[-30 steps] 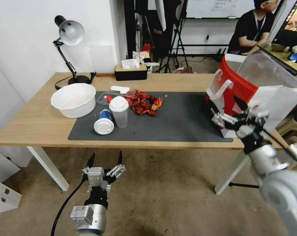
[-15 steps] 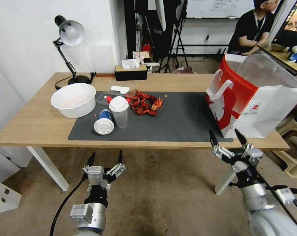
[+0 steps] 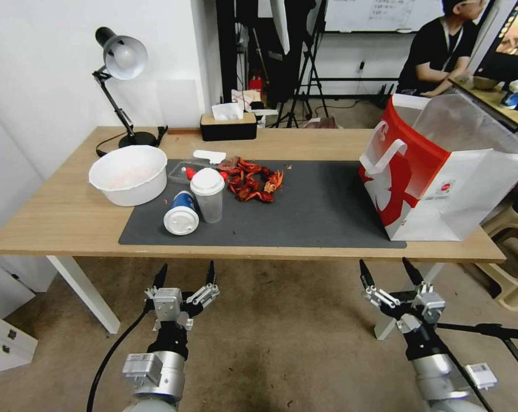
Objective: Pick up the trash from the table and place it into the takeout bag.
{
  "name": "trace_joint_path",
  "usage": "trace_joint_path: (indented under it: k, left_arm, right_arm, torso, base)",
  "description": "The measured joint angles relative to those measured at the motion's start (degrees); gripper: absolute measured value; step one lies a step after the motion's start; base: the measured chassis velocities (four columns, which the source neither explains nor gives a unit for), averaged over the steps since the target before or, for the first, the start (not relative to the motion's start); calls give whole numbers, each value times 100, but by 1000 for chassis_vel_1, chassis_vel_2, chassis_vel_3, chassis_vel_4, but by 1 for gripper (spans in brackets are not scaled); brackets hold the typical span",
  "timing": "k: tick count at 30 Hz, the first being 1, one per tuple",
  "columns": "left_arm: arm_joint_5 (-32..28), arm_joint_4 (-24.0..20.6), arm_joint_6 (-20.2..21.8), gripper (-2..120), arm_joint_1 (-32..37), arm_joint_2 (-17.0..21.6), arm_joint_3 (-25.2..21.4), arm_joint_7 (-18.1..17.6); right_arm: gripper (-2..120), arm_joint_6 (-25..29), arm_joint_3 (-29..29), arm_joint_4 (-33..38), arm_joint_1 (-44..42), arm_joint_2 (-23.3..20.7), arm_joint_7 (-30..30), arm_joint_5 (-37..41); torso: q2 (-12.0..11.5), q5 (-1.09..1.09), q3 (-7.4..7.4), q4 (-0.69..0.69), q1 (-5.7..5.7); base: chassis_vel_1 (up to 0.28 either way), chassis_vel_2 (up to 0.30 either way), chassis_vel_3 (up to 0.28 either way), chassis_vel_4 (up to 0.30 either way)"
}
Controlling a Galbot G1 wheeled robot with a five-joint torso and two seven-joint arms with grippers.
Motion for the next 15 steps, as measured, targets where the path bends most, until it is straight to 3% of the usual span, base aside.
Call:
trace_joint_path:
  k: [8, 15]
  left_arm:
    - [-142, 27, 28, 100, -151, 61, -3, -42]
    - [-551, 84, -237, 100, -627, 101, -132, -229]
  right_arm:
    - [100, 50, 0, -12, -93, 122, -42, -122]
    - [100, -7, -37, -1, -17, 77, -37, -199]
  torso:
    - [0, 0, 0, 0, 0]
    - [0, 0, 0, 0, 0]
  base:
    - [0, 0, 0, 0]
    - [0, 0, 0, 0]
